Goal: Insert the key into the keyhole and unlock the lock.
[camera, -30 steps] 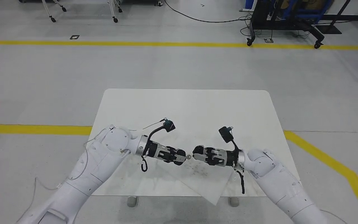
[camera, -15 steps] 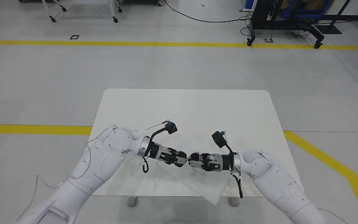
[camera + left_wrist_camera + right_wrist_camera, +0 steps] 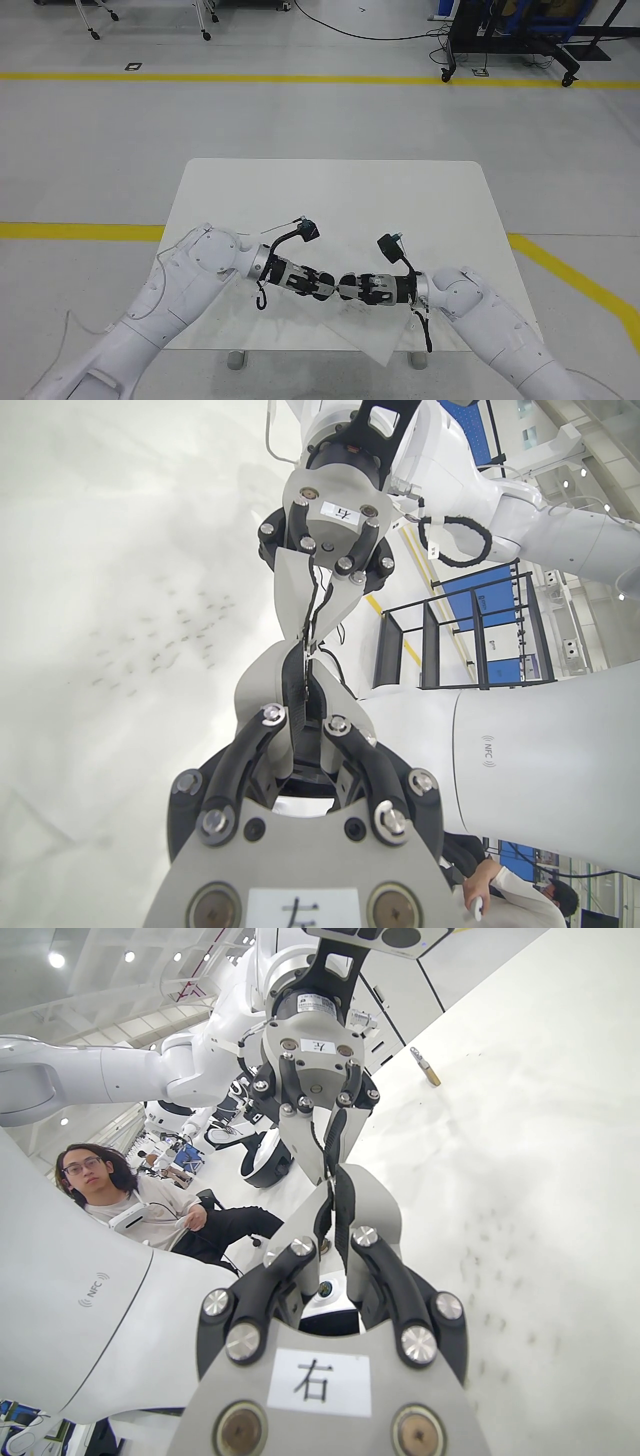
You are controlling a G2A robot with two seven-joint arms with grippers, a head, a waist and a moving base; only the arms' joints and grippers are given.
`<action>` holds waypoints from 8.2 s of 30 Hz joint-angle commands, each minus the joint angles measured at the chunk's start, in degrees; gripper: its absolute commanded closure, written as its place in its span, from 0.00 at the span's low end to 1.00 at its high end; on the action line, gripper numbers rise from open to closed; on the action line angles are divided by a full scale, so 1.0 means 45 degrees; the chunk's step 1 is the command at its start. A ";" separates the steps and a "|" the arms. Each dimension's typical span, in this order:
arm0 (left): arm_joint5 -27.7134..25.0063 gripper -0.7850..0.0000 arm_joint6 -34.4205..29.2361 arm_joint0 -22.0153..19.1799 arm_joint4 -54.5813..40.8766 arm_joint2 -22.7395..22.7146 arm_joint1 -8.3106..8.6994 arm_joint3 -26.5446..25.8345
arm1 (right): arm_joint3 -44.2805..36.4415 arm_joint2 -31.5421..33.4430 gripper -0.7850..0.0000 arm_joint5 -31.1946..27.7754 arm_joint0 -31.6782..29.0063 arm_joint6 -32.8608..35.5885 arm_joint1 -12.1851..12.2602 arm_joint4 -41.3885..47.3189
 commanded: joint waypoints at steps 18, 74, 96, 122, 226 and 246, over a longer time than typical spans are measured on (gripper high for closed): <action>-0.1656 0.00 0.1678 0.0926 -0.1796 -0.1874 0.0543 -0.0165 | 0.0299 0.1009 1.00 -0.0103 -0.0278 -0.1843 0.0207 0.1496; -0.0994 0.00 0.0991 0.3953 1.0078 -0.7199 0.2897 -0.7610 | -0.0205 0.2388 1.00 -0.0103 -0.1060 -0.2845 0.0423 0.2235; -0.2926 0.52 0.2926 0.2061 1.4534 -0.2894 0.5257 -0.5015 | -0.0205 0.2388 1.00 -0.0103 -0.1060 -0.2845 0.0423 0.2235; -0.3794 0.86 0.3794 -0.1915 1.4338 0.1745 0.3694 -0.0918 | -0.0205 0.2388 1.00 -0.0103 -0.1060 -0.2845 0.0423 0.2235; -0.3523 1.00 0.5114 -0.4447 1.1096 0.4273 0.3704 0.0182 | -0.0205 0.2388 1.00 -0.0103 -0.1060 -0.2845 0.0423 0.2235; -0.3086 1.00 0.6549 -0.5234 0.7712 0.3866 0.2767 0.0361 | -0.0205 0.2388 1.00 -0.0103 -0.1060 -0.2845 0.0423 0.2235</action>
